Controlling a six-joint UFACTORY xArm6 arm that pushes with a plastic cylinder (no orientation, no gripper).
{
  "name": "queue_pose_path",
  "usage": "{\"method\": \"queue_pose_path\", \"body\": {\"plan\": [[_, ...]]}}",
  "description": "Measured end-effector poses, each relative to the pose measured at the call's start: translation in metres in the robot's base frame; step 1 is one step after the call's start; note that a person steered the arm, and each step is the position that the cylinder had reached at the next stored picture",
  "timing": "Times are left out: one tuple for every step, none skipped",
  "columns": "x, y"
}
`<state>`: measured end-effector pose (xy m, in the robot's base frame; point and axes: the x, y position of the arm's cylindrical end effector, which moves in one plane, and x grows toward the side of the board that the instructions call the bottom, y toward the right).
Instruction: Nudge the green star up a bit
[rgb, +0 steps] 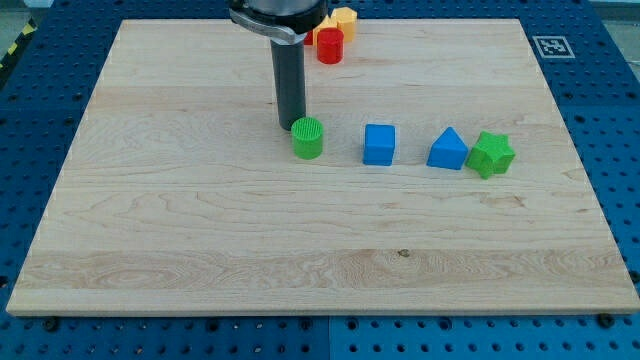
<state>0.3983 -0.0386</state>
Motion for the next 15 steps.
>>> {"method": "queue_pose_path", "body": {"plan": [[0.0, 0.0], [0.001, 0.0], [0.007, 0.001], [0.004, 0.002], [-0.03, 0.043], [-0.046, 0.113], [-0.039, 0.213], [0.015, 0.302], [0.1, 0.316], [0.137, 0.297], [0.13, 0.256], [0.114, 0.236], [0.106, 0.239], [0.094, 0.238], [0.093, 0.238]]}}
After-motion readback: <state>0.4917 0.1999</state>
